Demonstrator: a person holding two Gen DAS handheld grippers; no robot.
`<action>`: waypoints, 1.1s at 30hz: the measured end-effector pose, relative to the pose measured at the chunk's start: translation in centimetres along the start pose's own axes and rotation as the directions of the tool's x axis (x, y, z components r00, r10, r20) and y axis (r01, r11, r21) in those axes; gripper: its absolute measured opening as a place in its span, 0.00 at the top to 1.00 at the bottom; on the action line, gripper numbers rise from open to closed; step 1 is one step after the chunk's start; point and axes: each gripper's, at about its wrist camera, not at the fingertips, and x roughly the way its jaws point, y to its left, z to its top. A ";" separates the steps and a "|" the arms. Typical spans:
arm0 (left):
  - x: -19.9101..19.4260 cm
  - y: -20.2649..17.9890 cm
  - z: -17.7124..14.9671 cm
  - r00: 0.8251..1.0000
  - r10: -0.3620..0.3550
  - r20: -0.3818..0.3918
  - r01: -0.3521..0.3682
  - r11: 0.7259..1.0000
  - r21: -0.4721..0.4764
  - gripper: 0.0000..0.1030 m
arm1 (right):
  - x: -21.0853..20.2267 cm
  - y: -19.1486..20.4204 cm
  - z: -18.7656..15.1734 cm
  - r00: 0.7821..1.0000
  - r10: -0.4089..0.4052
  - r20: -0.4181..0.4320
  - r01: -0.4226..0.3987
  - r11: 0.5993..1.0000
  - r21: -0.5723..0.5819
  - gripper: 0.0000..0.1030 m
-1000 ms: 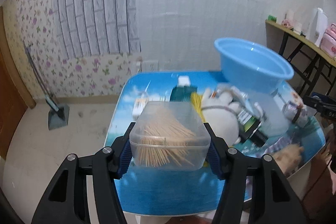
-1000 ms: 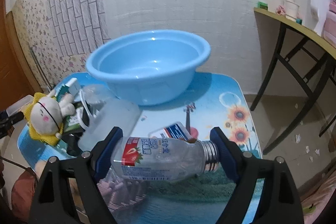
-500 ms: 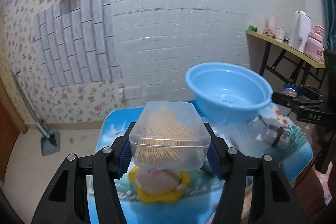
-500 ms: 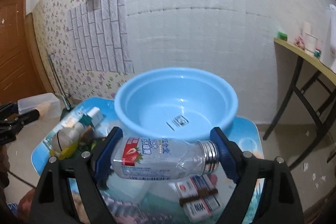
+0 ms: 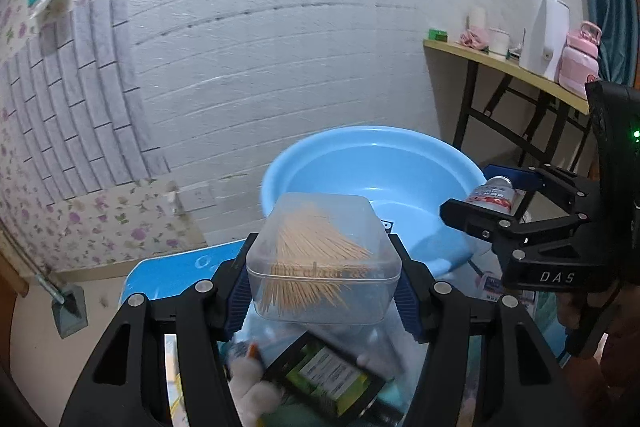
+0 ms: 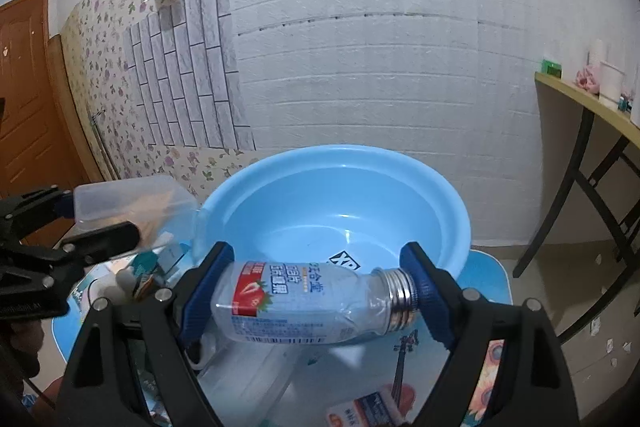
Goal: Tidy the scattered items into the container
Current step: 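Lower both held items into the blue basin and open both tools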
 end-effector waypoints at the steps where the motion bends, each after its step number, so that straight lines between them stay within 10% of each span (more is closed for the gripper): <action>1: 0.5 -0.3 0.1 1.000 -0.002 -0.007 0.002 1.000 0.008 0.42 | 0.3 -0.3 0.0 1.000 0.001 -0.001 -0.001 1.000 0.004 0.16; 33: 3.9 -3.0 0.0 0.998 -0.036 -0.060 0.039 0.998 0.049 0.33 | 4.2 -2.0 -0.2 0.999 -0.017 -0.034 0.019 0.999 0.036 0.16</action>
